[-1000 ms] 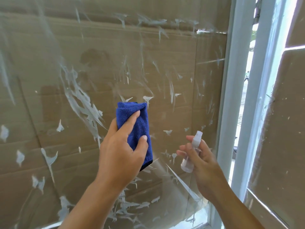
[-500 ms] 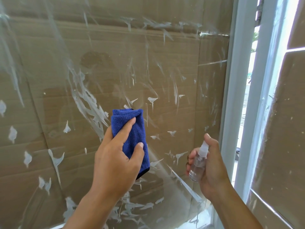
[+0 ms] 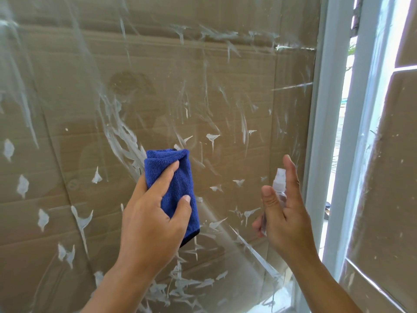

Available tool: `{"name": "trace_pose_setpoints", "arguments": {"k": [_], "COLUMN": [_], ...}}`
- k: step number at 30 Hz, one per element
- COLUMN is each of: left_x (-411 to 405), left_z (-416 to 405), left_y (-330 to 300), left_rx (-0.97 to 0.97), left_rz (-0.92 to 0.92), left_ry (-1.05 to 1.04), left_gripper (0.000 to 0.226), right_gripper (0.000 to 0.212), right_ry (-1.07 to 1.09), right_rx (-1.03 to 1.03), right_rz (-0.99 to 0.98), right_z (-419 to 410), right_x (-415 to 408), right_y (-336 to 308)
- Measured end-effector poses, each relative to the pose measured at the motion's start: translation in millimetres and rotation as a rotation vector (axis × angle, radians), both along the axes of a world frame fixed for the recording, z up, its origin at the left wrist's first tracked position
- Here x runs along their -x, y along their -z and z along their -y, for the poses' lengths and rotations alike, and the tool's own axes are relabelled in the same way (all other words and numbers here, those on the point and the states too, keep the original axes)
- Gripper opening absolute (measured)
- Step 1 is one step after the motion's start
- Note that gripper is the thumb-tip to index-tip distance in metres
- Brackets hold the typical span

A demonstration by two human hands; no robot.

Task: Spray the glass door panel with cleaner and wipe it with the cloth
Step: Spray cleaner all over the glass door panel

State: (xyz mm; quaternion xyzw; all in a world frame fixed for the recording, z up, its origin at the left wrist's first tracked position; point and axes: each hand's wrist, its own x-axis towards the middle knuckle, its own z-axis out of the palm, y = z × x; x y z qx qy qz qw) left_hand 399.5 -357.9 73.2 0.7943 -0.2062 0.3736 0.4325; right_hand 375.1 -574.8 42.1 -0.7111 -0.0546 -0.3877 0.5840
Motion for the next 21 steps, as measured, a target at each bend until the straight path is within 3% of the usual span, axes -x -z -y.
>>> {"name": "trace_pose_setpoints", "arguments": {"k": [3, 8, 11, 17, 21], "left_x": [1, 2, 4, 6, 8], "left_z": [-2, -5, -6, -9, -14], "left_y": [-1, -2, -3, -5, -7], "left_rx": [-0.002, 0.002, -0.001, 0.005, 0.019], "left_rz": [0.006, 0.006, 0.012, 0.014, 0.023], "left_ry": [-0.001, -0.003, -0.006, -0.018, -0.044], "left_gripper": [0.059, 0.059, 0.059, 0.059, 0.058], "right_gripper": [0.060, 0.071, 0.067, 0.056, 0.062], "right_ry": [0.102, 0.196, 0.250, 0.299, 0.311], "right_rx": [0.073, 0.135, 0.194, 0.123, 0.111], "right_rz": [0.069, 0.128, 0.162, 0.173, 0.161], "right_z": [6, 9, 13, 14, 13], "right_x": [-1, 0, -3, -8, -12], "right_y": [-4, -8, -7, -8, -11]}}
